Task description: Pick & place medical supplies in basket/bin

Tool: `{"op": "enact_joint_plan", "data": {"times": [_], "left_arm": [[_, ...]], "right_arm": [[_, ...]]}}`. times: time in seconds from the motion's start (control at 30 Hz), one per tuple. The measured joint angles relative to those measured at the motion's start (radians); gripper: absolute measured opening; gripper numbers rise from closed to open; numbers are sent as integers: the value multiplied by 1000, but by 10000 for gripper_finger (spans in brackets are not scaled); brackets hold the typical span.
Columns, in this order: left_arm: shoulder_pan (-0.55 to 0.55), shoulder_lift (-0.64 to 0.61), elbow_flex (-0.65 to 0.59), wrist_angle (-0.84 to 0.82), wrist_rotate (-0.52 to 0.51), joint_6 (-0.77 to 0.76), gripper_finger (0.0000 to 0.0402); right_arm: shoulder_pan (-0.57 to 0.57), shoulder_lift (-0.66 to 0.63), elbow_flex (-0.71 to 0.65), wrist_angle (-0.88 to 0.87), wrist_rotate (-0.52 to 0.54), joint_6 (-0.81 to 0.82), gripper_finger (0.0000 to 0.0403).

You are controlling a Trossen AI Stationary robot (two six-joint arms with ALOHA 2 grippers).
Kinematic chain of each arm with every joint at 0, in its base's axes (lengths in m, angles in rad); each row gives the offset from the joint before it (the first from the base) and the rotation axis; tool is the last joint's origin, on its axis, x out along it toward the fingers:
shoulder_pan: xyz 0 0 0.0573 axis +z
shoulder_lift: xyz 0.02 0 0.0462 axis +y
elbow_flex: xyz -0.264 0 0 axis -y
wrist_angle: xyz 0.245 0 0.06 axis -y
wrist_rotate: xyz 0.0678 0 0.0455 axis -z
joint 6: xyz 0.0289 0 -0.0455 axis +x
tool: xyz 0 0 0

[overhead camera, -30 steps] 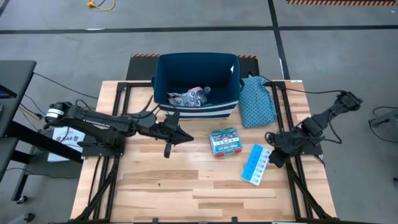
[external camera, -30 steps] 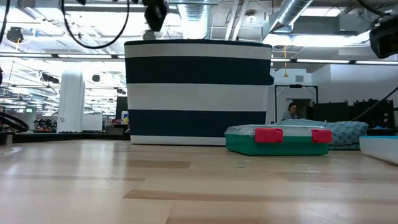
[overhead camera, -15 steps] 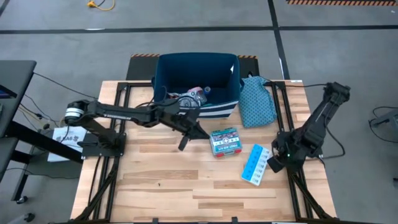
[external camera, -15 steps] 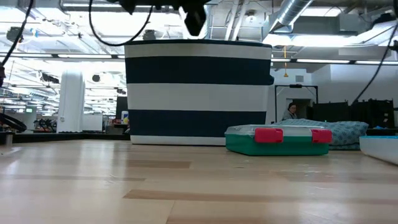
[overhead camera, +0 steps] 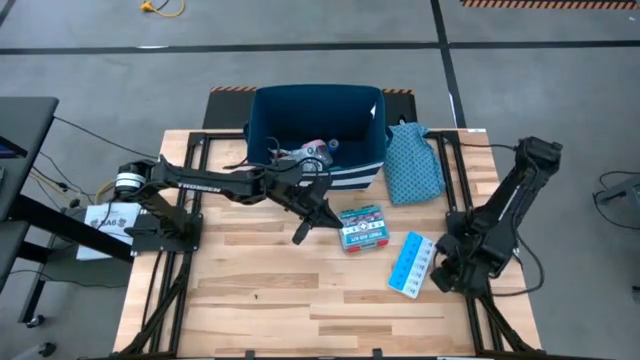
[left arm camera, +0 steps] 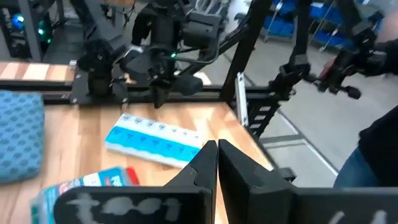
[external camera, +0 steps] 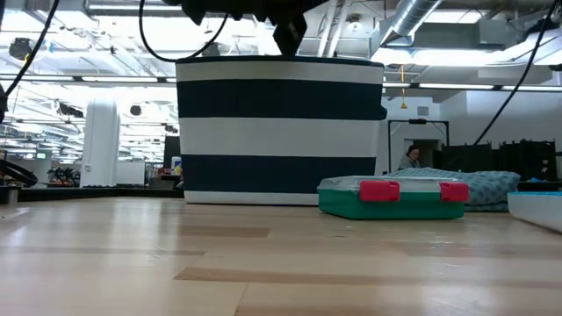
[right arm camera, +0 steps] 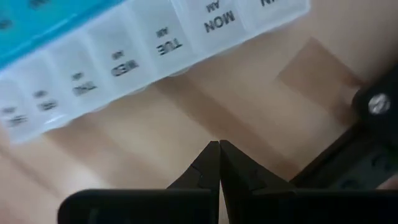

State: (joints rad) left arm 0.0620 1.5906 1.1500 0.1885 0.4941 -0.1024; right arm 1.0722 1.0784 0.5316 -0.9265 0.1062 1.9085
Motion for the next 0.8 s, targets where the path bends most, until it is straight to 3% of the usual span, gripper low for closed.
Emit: {"op": "enact_joint_plan", "data": {"times": [0.43, 0.7, 0.8], "left_arm": [[-19, 0, 0, -41, -72, 128, 0], [-44, 0, 0, -75, -101, 285, 0], [-54, 11, 0, -57, -129, 267, 0]], "right_arm": [[-103, 267, 6, 179, -5, -366, 0], [-118, 269, 3, 176, -12, -392, 0], [-118, 255, 2, 177, -13, -391, 0]]}}
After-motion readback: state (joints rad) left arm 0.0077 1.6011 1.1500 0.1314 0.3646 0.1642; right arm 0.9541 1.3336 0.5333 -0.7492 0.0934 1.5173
